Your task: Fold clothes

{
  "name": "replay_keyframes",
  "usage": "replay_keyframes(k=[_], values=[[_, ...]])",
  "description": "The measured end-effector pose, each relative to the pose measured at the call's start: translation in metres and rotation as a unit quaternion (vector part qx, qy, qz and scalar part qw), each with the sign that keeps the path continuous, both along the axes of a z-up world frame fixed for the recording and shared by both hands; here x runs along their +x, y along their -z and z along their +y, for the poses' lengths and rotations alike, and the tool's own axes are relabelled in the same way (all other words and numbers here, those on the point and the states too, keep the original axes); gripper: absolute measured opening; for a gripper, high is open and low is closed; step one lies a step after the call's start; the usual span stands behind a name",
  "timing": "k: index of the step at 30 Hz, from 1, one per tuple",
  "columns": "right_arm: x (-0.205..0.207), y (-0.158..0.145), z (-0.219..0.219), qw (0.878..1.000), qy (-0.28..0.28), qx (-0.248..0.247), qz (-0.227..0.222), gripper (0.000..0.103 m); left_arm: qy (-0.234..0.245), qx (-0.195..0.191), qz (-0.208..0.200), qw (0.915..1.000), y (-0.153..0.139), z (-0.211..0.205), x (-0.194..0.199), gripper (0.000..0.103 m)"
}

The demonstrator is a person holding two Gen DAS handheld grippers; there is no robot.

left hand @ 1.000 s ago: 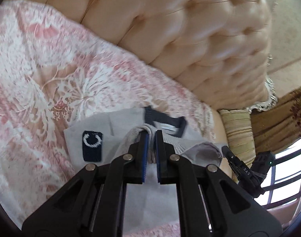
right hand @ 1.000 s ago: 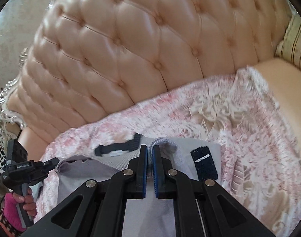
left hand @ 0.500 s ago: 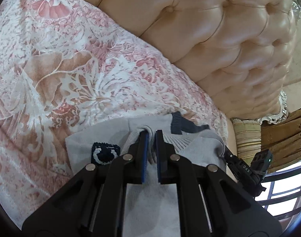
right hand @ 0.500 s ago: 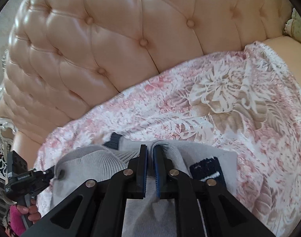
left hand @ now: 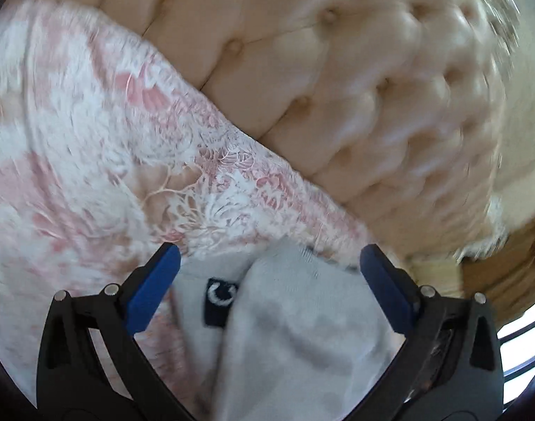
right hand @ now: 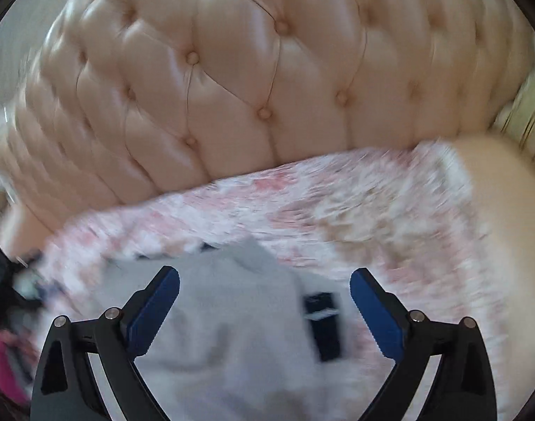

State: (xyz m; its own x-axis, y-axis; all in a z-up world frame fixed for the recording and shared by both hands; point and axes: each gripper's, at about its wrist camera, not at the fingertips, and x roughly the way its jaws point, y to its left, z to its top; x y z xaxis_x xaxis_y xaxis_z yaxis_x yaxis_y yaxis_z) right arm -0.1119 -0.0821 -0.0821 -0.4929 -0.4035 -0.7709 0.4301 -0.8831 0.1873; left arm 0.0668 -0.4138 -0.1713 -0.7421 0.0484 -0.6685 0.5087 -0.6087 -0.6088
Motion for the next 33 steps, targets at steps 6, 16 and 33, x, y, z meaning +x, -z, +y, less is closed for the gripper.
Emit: replay_keyframes(k=[6,16,33], values=[[0.063,-0.002,-0.026,0.980,-0.088,0.146,0.105,0.099,0.180,-0.261,-0.091,0.9441,-0.007,0.109,-0.028,0.103],[0.078,0.023,-0.067,0.958,-0.201,0.188,0.076,0.097,0.289,-0.364,-0.150,0.8725,0.037,0.183,-0.073,0.103],[0.008,0.049,-0.168,0.893,-0.423,0.151,-0.019,0.030,0.255,-0.394,-0.112,0.8761,0.030,0.177,-0.041,0.103]])
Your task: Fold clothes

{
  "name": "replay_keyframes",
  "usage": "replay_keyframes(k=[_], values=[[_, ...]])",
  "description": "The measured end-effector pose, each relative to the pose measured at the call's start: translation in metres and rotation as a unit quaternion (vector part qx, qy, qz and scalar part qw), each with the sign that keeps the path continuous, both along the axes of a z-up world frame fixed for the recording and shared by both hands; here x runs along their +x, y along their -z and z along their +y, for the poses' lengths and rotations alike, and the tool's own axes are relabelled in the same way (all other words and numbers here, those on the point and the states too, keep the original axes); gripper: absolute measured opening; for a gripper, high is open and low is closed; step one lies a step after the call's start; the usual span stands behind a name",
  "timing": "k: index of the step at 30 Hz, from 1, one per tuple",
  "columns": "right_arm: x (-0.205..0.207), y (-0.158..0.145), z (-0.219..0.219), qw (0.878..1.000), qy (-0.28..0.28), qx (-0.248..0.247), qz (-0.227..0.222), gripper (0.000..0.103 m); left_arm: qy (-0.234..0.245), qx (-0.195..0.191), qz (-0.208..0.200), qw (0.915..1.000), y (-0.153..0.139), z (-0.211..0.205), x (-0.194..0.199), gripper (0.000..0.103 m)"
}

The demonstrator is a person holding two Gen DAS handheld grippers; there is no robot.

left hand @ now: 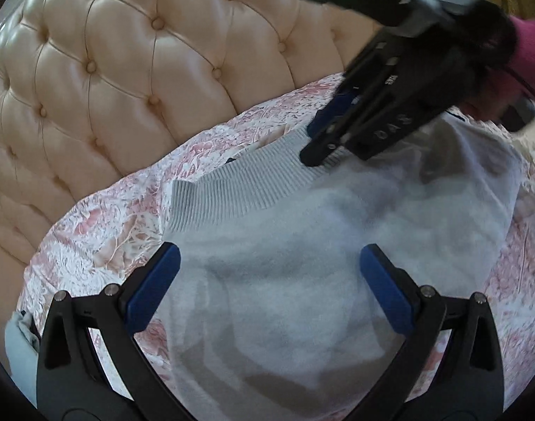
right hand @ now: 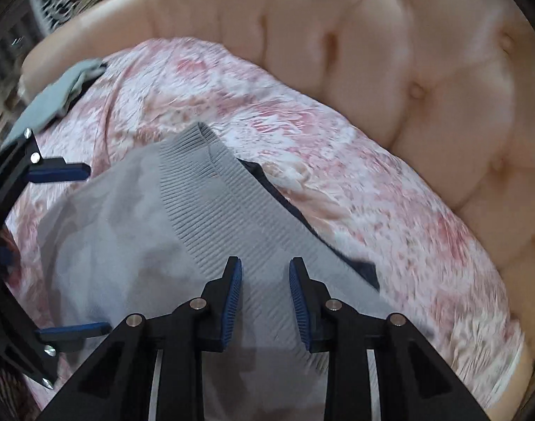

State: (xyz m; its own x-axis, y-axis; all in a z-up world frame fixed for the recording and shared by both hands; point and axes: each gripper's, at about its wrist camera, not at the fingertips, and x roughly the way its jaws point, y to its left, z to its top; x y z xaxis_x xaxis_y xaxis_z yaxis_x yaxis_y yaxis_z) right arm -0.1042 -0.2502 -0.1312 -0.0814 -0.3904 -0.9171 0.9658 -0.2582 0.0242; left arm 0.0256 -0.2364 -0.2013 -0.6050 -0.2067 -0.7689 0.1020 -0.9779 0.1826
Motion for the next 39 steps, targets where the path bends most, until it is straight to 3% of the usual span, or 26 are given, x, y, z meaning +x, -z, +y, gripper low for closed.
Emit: replay_keyframes(k=[2,5,11,15,20,21,25,34,39], values=[[-0.005,0.002,-0.005,1.000,-0.016,0.010,-0.003,0.031,0.000,0.009,0.000,1.0000,-0.002,-0.002,0.003,0.103],[-0.011,0.004,-0.012,0.999,-0.041,0.032,-0.008,0.047,-0.001,0.021,-0.001,0.9998,-0.001,-0.005,0.003,0.103],[-0.005,0.007,-0.017,0.995,-0.086,0.057,0.001,0.048,0.004,0.028,-0.001,0.9996,0.003,-0.007,0.003,0.103],[0.005,0.007,-0.020,0.993,-0.104,0.061,0.011,0.033,0.004,0.035,-0.003,0.9994,0.005,-0.010,0.002,0.103],[0.002,0.008,-0.021,0.994,-0.090,0.060,-0.016,0.027,0.003,0.041,-0.007,0.9991,0.005,-0.010,0.002,0.103],[0.002,0.008,-0.021,0.994,-0.088,0.060,-0.020,0.014,0.002,0.042,-0.007,0.9991,0.005,-0.010,0.002,0.103],[0.013,0.007,-0.026,0.994,-0.089,0.068,0.008,0.008,-0.001,0.053,-0.011,0.9985,0.006,-0.012,0.002,0.103],[0.012,-0.001,-0.027,0.996,-0.065,0.050,0.021,0.007,-0.001,0.058,-0.012,0.9983,0.006,-0.013,0.002,0.103],[0.007,0.008,-0.025,0.997,-0.057,0.047,-0.007,0.011,0.001,0.063,-0.011,0.9980,0.007,-0.015,0.002,0.103]])
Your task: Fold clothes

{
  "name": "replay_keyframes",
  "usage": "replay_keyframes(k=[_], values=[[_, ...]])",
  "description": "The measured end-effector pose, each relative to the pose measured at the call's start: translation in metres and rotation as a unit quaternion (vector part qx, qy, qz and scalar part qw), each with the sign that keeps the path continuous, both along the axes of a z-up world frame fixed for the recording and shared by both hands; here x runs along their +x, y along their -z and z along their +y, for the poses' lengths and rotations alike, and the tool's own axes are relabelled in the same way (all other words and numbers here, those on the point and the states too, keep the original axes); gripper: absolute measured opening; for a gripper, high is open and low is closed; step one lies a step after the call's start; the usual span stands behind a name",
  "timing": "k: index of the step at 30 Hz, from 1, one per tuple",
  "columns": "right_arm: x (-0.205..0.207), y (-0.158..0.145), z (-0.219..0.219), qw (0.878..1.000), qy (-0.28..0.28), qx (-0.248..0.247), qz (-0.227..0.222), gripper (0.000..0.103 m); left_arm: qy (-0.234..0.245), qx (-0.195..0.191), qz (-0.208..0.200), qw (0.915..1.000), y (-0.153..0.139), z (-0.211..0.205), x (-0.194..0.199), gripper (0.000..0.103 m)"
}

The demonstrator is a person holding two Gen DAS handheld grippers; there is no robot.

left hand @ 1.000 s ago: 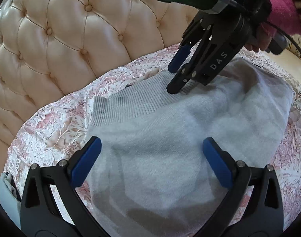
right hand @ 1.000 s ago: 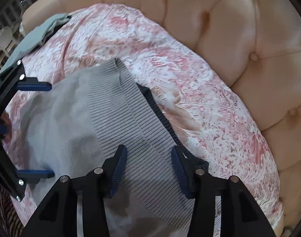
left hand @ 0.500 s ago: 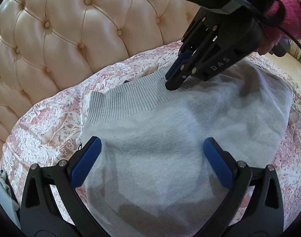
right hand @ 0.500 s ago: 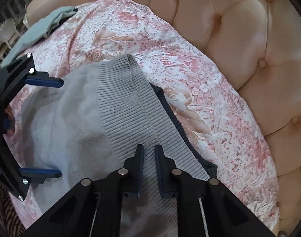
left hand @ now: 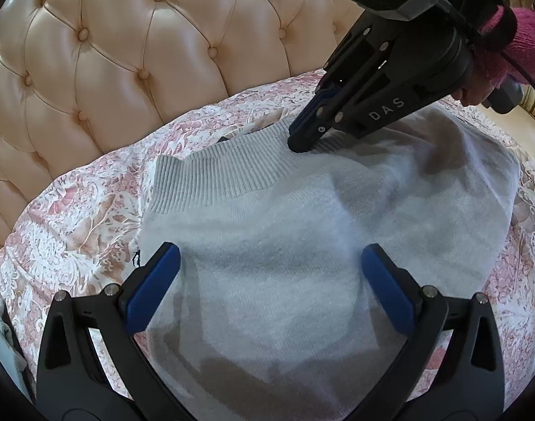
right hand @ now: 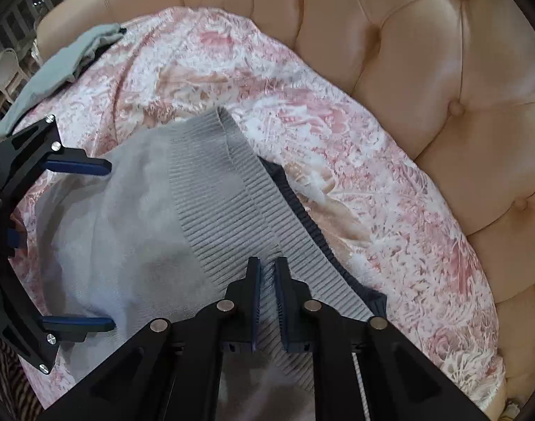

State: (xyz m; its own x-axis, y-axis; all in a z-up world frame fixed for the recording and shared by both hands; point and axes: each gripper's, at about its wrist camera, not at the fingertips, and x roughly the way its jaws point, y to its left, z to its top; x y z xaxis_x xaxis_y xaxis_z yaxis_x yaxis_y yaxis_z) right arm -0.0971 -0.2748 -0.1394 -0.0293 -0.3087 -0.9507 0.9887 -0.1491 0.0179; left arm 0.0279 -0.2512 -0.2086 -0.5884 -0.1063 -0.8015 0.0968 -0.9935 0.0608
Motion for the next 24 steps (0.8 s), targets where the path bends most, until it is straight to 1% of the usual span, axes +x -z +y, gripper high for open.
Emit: replay_keyframes(k=[3,6,8,11,13,15,19,21,23,24], values=[[-0.002,0.001,0.002,1.000,0.001,-0.006,-0.005,0.011,0.001,0.004,0.001,1.0000,0.001,-0.001,0.000,0.103],[0.003,0.002,0.002,1.000,-0.002,-0.005,0.009,0.008,0.000,0.007,0.001,1.0000,0.001,-0.002,0.000,0.103],[0.009,-0.001,0.000,0.999,-0.009,-0.005,0.035,0.006,0.001,0.001,0.000,1.0000,-0.002,-0.001,0.001,0.103],[0.014,-0.025,0.001,0.996,-0.001,-0.040,0.086,0.006,0.002,-0.027,0.006,0.9996,-0.012,0.004,0.003,0.103],[0.009,-0.037,0.001,0.993,0.016,-0.058,0.100,0.006,0.001,-0.034,0.012,0.9994,-0.018,0.005,0.002,0.103],[0.003,-0.035,-0.004,0.993,0.019,-0.050,0.108,0.006,-0.001,-0.034,0.014,0.9993,-0.023,0.004,0.000,0.103],[0.003,-0.014,-0.011,0.994,0.010,-0.020,0.108,0.006,-0.003,-0.044,0.014,0.9989,-0.026,0.001,-0.003,0.103],[0.002,-0.001,-0.010,0.995,0.013,-0.012,0.103,0.006,-0.004,-0.046,0.011,0.9989,-0.025,-0.002,-0.002,0.103],[-0.001,0.006,-0.008,0.995,0.028,-0.016,0.098,0.012,-0.006,-0.047,0.006,0.9989,-0.023,-0.004,0.000,0.103],[-0.004,0.007,-0.006,0.994,0.039,-0.022,0.098,0.024,-0.007,-0.047,0.004,0.9989,-0.022,-0.005,0.001,0.103]])
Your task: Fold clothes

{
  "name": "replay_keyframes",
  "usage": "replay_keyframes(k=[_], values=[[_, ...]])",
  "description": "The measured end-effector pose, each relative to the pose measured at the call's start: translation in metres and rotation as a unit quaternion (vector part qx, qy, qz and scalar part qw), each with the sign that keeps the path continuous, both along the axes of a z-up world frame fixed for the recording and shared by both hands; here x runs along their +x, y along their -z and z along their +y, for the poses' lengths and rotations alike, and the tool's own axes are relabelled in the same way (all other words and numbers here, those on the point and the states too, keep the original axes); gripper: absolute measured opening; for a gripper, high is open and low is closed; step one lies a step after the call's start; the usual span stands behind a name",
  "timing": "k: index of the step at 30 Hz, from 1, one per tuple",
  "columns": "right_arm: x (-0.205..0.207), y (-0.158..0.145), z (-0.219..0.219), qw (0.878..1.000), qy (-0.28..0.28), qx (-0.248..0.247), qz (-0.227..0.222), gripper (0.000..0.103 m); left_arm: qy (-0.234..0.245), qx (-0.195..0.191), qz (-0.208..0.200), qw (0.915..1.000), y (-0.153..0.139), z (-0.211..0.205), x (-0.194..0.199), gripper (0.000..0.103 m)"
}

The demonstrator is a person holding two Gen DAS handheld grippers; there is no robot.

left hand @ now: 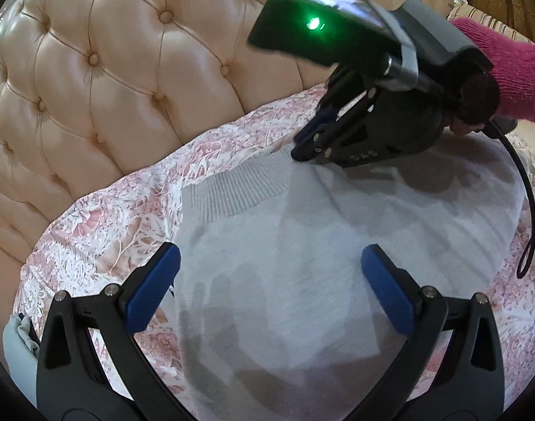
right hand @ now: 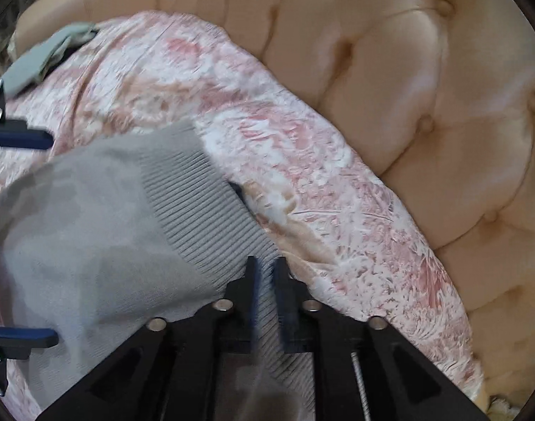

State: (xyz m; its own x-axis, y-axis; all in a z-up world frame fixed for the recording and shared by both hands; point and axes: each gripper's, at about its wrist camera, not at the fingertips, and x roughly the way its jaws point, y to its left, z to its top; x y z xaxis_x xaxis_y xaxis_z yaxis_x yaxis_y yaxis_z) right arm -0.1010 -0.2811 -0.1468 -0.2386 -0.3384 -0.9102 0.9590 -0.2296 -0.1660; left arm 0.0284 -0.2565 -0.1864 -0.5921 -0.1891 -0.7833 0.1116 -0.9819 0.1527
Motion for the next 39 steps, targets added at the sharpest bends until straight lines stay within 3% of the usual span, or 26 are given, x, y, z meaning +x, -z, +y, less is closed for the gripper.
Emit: replay_keyframes(k=[1,3,4,9,14,19,24,26,30,33,36,39], values=[[-0.004,-0.002,0.003,1.000,0.014,-0.005,-0.006,0.037,-0.002,0.001,-0.001,1.0000,0.000,-0.001,0.000,0.103],[-0.013,-0.007,0.010,0.999,0.043,-0.014,-0.018,0.046,-0.009,0.002,0.003,1.0000,-0.004,-0.002,0.003,0.103],[-0.020,-0.016,0.017,0.997,0.056,-0.036,-0.042,0.046,-0.011,0.001,0.007,0.9999,-0.009,-0.002,0.004,0.103],[-0.043,-0.066,0.070,0.981,0.138,-0.131,-0.042,0.046,0.004,0.004,0.021,0.9998,-0.024,0.002,-0.007,0.103],[-0.039,-0.057,0.111,0.981,0.164,-0.096,-0.046,0.046,0.029,0.002,-0.011,0.9995,-0.014,0.015,-0.044,0.103],[-0.027,-0.041,0.116,0.983,0.153,-0.080,-0.054,0.046,0.042,0.007,-0.061,0.9972,0.011,0.020,-0.067,0.103],[-0.050,-0.023,0.109,0.981,0.181,-0.054,-0.046,0.046,0.035,0.075,-0.086,0.9929,0.021,0.005,-0.075,0.103],[-0.057,-0.011,0.107,0.981,0.182,-0.040,-0.048,0.045,0.033,0.094,-0.096,0.9903,0.024,0.002,-0.079,0.103],[-0.053,-0.015,0.101,0.984,0.170,-0.041,-0.027,0.007,0.046,0.079,-0.096,0.9912,0.023,0.009,-0.079,0.103],[-0.051,-0.032,0.105,0.982,0.179,-0.056,0.008,0.007,0.046,0.076,-0.098,0.9912,0.023,0.011,-0.080,0.103],[-0.061,-0.026,0.109,0.981,0.190,-0.043,0.008,0.007,0.033,0.094,-0.106,0.9893,0.025,0.006,-0.080,0.103],[-0.067,-0.003,0.109,0.980,0.198,-0.024,-0.021,0.009,0.026,0.103,-0.105,0.9888,0.028,0.004,-0.080,0.103]])
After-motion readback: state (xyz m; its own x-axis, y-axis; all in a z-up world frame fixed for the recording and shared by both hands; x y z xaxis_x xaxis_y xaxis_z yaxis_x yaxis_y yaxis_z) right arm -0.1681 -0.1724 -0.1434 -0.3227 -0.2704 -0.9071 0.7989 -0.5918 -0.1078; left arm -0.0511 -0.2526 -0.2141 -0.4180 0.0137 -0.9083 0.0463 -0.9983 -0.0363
